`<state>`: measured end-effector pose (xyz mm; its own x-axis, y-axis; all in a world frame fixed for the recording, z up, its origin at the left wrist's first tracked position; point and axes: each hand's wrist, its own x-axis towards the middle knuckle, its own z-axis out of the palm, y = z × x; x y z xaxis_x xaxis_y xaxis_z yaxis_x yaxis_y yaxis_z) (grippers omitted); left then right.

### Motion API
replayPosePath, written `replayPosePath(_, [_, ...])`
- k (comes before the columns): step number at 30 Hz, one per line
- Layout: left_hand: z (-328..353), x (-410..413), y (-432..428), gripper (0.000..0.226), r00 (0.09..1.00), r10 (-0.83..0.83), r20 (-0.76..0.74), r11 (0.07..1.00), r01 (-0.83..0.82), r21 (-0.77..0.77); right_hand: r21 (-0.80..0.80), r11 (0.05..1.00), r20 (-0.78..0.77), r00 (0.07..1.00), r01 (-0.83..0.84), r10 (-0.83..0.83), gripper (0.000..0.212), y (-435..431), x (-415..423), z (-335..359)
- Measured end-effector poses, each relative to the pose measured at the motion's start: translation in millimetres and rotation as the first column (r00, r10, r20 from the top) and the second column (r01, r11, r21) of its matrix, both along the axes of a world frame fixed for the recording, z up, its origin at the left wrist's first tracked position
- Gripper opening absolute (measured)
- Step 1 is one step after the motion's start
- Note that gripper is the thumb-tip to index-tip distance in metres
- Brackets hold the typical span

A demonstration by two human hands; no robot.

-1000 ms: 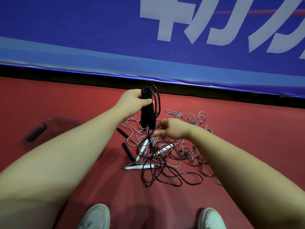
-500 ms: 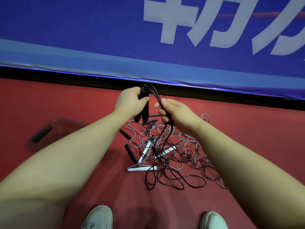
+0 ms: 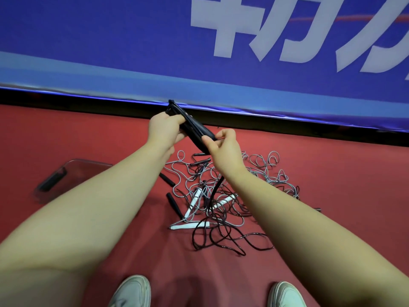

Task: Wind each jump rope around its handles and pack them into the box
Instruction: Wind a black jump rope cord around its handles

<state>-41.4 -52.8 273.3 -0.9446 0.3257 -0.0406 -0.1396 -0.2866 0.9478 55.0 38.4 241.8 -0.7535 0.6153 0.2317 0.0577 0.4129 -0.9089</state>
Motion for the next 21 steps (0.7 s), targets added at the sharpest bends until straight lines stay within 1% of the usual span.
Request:
replayPosePath(2, [-0.7,-0.8,-1.5,0.021,1.0,0.004,0.009,1.0,-0.004,0.014,0.049,0.999,0.03,0.999,0.011,-0.012,0.031,-2.7,-2.4,-1.4])
replayPosePath(5, [-2.3,-1.5,-2.6,0.021,1.0,-0.002,-0.016,1.0,0.001,-0.022,0.193,0.981,0.204,0.977,0.016,-0.056,0.054,1.1,-3.9,-1.6])
replayPosePath(7, [-2.0,-0.1,-2.9,0.02,1.0,-0.026,-0.002,0.999,0.026,-0.021,0.247,0.968,0.288,0.957,-0.046,-0.028,0.053,5.9,-2.6,-0.7])
replayPosePath(8, [-1.3,0.7,-2.6,0.02,0.999,-0.041,0.006,0.999,0.041,-0.007,0.224,0.971,0.302,0.953,-0.084,0.013,0.049,7.8,-1.8,-1.0])
replayPosePath(9, [-1.0,0.5,-2.3,0.02,0.999,-0.05,0.012,0.999,0.05,0.008,0.154,0.981,0.29,0.955,-0.116,0.068,0.043,8.2,-0.6,-2.1])
replayPosePath(11, [-0.2,-0.8,-2.2,0.019,0.997,-0.056,0.052,0.997,0.053,0.053,-0.041,0.985,0.198,0.965,-0.165,0.17,0.031,7.5,1.9,-5.7])
replayPosePath(12, [-0.1,-2.0,-2.5,0.018,0.995,-0.059,0.086,0.995,0.052,0.083,-0.091,0.98,0.161,0.969,-0.175,0.188,0.027,8.6,2.4,-7.7])
replayPosePath(14, [-1.2,-5.1,-3.0,0.015,0.988,-0.071,0.14,0.991,0.054,0.121,-0.089,0.978,0.144,0.969,-0.187,0.199,0.026,11.1,2.5,-7.3])
replayPosePath(17, [-4.4,-9.3,-3.8,0.015,0.985,-0.081,0.155,0.992,0.065,0.111,-0.054,0.972,0.188,0.954,-0.227,0.233,0.036,12.5,4.7,-2.6])
replayPosePath(19, [-5.7,-9.9,-4.5,0.018,0.982,-0.087,0.17,0.992,0.07,0.106,-0.045,0.962,0.175,0.946,-0.269,0.273,0.04,12.9,6.8,-2.2])
replayPosePath(21, [-5.9,-8.8,-5.3,0.016,0.974,-0.102,0.201,0.991,0.08,0.111,-0.019,0.964,0.151,0.952,-0.267,0.267,0.041,14.3,6.8,-5.5])
